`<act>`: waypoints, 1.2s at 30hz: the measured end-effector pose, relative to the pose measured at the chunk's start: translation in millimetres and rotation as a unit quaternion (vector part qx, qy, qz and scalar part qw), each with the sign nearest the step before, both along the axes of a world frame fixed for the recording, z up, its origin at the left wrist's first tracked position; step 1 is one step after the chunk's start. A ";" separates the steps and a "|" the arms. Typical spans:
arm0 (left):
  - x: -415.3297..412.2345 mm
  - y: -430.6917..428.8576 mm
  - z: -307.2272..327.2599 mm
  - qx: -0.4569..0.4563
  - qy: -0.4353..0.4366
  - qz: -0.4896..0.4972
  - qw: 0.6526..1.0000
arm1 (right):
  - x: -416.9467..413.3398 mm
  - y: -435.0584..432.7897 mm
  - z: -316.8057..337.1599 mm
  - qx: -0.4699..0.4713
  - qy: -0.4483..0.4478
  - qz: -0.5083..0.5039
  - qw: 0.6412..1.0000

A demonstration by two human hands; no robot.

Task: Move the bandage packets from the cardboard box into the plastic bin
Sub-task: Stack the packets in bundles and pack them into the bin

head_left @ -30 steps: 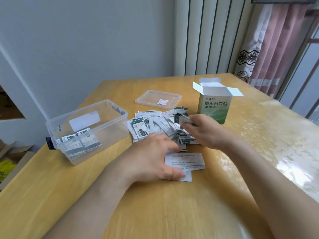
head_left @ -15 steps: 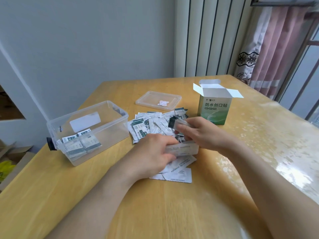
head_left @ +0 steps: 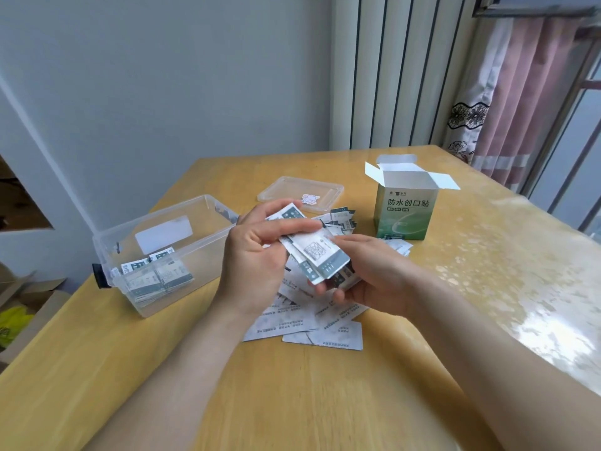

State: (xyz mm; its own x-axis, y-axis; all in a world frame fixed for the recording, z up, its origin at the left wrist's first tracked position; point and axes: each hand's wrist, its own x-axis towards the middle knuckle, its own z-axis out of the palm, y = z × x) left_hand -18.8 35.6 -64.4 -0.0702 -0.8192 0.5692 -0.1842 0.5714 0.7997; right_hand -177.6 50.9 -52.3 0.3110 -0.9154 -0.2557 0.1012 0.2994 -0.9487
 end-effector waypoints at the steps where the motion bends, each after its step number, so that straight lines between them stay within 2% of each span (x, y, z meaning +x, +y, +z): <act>1: -0.7 0.2 -0.4 -0.007 -0.027 0.010 1.000 | 0.6 2.0 1.7 0.011 -0.030 0.012 0.999; 3: -0.4 2.1 0.1 -0.029 -0.100 0.037 0.994 | 2.5 5.4 6.2 0.027 -0.095 0.049 0.994; 6: 1.5 2.2 3.2 -0.027 -0.174 0.028 0.984 | 0.1 7.0 9.5 0.006 -0.160 0.095 0.983; 10: 3.8 -1.8 1.4 0.051 -0.185 -0.054 0.980 | -2.8 4.1 3.4 -0.043 -0.129 0.117 0.984; 13: 14.3 -2.0 7.6 0.078 -0.149 -0.078 0.983 | -8.0 -3.4 0.1 -0.054 -0.088 0.065 0.993; 14: 20.4 -1.6 11.0 0.080 -0.174 -0.072 0.979 | -11.0 -6.5 0.4 -0.056 -0.084 0.033 0.994; 15: 26.3 -0.9 14.6 0.086 -0.242 -0.070 0.964 | -14.7 -9.2 1.1 -0.057 -0.087 0.002 0.995; 16: 31.8 -0.1 16.5 0.103 -0.345 -0.078 0.930 | -17.6 -11.1 1.8 -0.057 -0.091 -0.025 0.994; 18: 37.6 1.0 16.1 0.159 -0.539 -0.115 0.819 | -20.6 -13.0 2.0 -0.059 -0.094 -0.057 0.992; 19: 38.5 0.9 14.4 0.176 -0.589 -0.128 0.778 | -20.4 -13.5 1.7 -0.059 -0.092 -0.062 0.992; 20: 38.5 0.3 12.5 0.184 -0.602 -0.131 0.766 | -19.7 -13.3 1.4 -0.058 -0.086 -0.061 0.993; 23: 35.4 -0.9 11.4 0.166 -0.559 -0.104 0.806 | -15.9 -13.5 -2.2 -0.053 -0.052 -0.043 0.996; 26: 30.8 1.6 13.6 0.178 -0.528 -0.094 0.825 | -13.4 -13.7 -6.3 -0.040 -0.009 -0.037 0.998; 31: 33.6 1.2 16.5 0.160 -0.455 -0.097 0.871 | -11.9 -13.5 -8.6 -0.022 -0.007 -0.051 0.998; 33: 34.7 2.5 20.5 0.162 -0.361 -0.117 0.911 | -11.4 -13.0 -8.2 -0.008 -0.023 -0.057 0.998; 36: 28.1 4.4 22.3 0.147 -0.148 -0.124 0.970 | -6.4 -11.8 -8.4 0.015 -0.088 -0.048 0.995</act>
